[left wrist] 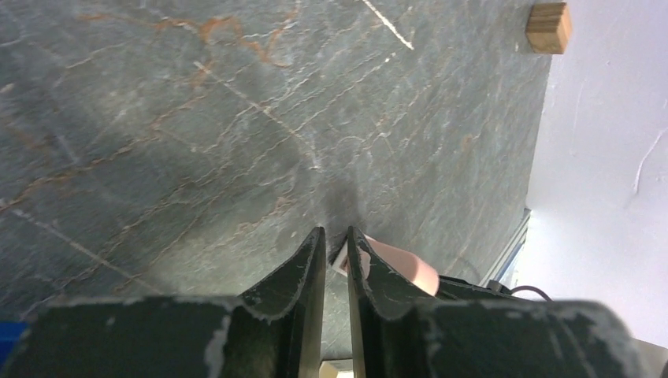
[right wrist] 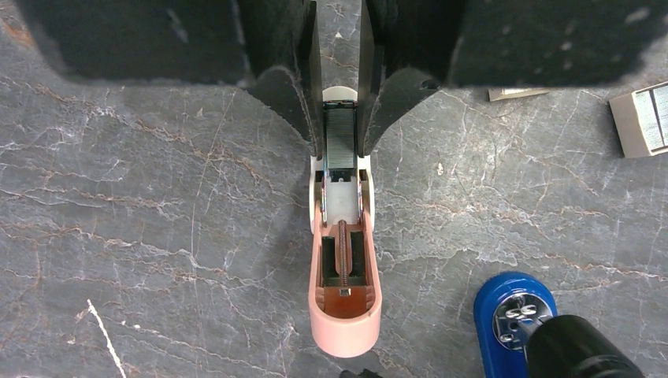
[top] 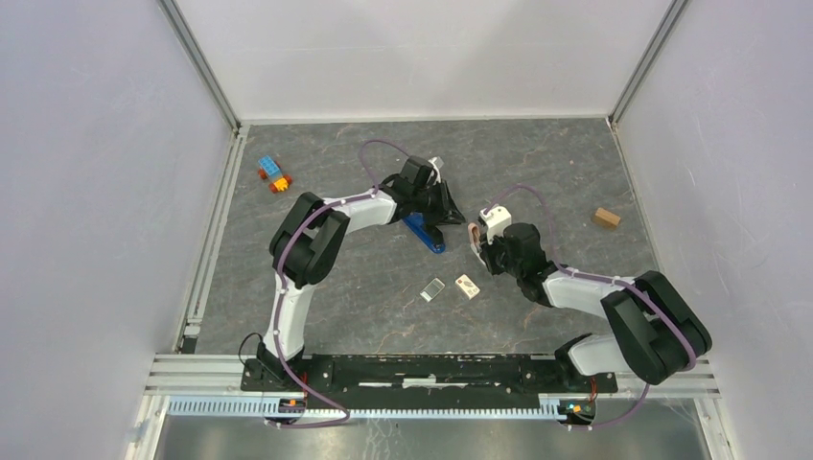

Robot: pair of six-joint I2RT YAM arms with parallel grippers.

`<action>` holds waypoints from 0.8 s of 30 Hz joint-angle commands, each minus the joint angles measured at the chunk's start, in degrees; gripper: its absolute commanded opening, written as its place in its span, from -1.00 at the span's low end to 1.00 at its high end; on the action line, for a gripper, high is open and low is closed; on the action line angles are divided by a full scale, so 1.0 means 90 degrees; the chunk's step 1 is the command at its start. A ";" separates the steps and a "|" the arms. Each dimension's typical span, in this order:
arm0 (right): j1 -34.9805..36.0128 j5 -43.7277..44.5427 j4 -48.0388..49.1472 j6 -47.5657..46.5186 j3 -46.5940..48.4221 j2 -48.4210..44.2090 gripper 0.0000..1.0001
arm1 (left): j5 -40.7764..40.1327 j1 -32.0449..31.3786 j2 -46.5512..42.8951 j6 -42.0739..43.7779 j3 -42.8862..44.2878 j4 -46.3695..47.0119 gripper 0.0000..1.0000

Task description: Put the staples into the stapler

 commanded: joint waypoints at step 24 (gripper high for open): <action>0.0064 0.0020 0.0997 0.0140 -0.0046 0.0435 -0.49 | 0.0629 -0.0537 -0.0108 -0.0492 -0.0249 0.0824 -0.56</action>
